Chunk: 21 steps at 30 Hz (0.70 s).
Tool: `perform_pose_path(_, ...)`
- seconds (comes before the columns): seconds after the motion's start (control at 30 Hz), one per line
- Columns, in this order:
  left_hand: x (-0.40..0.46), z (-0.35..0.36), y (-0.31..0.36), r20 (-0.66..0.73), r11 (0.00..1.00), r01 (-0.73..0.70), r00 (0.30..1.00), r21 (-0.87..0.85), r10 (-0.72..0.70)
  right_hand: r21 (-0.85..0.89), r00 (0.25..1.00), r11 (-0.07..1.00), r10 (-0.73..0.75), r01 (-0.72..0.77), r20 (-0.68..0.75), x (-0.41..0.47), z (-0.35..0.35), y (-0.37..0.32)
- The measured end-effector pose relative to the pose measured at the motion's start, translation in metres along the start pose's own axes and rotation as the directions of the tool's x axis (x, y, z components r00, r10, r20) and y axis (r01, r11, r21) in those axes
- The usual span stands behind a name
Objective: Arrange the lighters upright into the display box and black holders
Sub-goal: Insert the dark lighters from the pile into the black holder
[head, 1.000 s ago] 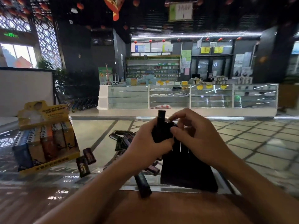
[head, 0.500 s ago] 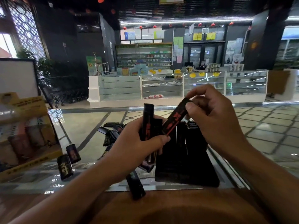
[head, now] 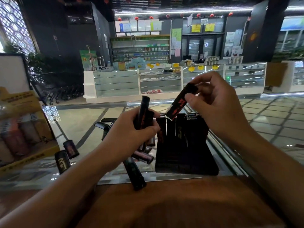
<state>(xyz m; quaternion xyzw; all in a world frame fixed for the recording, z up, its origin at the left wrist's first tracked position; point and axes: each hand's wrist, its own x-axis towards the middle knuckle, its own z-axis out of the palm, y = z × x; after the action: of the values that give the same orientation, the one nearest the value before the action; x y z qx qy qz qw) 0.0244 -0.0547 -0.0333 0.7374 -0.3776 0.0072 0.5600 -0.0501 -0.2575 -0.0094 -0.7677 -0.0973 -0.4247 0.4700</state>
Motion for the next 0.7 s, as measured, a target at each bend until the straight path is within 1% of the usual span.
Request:
perform_pose_path(0.13,0.003,-0.011,-0.009,0.007,0.992,0.007,1.0,0.127,-0.008,-0.155,1.0,0.988,-0.018,0.021,0.021,0.003,-0.008,0.005)
perform_pose_path(0.17,0.003,-0.012,-0.009,0.019,0.989,0.004,1.0,0.149,-0.007,-0.17,1.0,0.985,-0.016,0.019,0.023,0.003,-0.009,0.007)
perform_pose_path(0.23,0.002,-0.012,-0.007,0.057,0.977,-0.015,0.998,0.211,0.004,-0.152,1.0,0.988,-0.004,0.005,0.01,0.004,-0.011,0.009)
perform_pose_path(0.33,-0.006,-0.004,0.0,0.169,0.959,-0.096,0.984,0.268,0.051,-0.069,0.999,0.997,0.039,-0.038,0.01,0.002,-0.017,0.006)
perform_pose_path(0.4,-0.013,0.004,0.003,0.229,0.933,-0.164,0.969,0.32,0.092,-0.061,0.996,0.996,0.069,-0.066,0.049,-0.002,-0.025,0.004)
perform_pose_path(0.47,-0.018,0.013,0.005,0.261,0.906,-0.218,0.957,0.363,0.125,-0.136,0.994,0.989,0.068,-0.057,0.083,-0.008,-0.038,0.006)
perform_pose_path(0.53,-0.022,0.021,0.006,0.308,0.848,-0.279,0.94,0.45,0.146,-0.212,0.995,0.976,0.063,-0.045,0.077,-0.017,-0.053,0.01)
perform_pose_path(0.57,-0.023,0.023,0.006,0.332,0.808,-0.309,0.931,0.502,0.15,-0.222,0.995,0.974,0.069,-0.053,0.066,-0.021,-0.06,0.013)
perform_pose_path(0.63,-0.023,0.024,0.005,0.352,0.76,-0.33,0.925,0.56,0.143,-0.228,0.995,0.971,0.087,-0.073,0.054,-0.03,-0.069,0.02)
perform_pose_path(0.7,-0.023,0.023,0.003,0.339,0.763,-0.316,0.931,0.564,0.136,-0.282,0.995,0.957,0.084,-0.064,0.06,-0.036,-0.072,0.026)
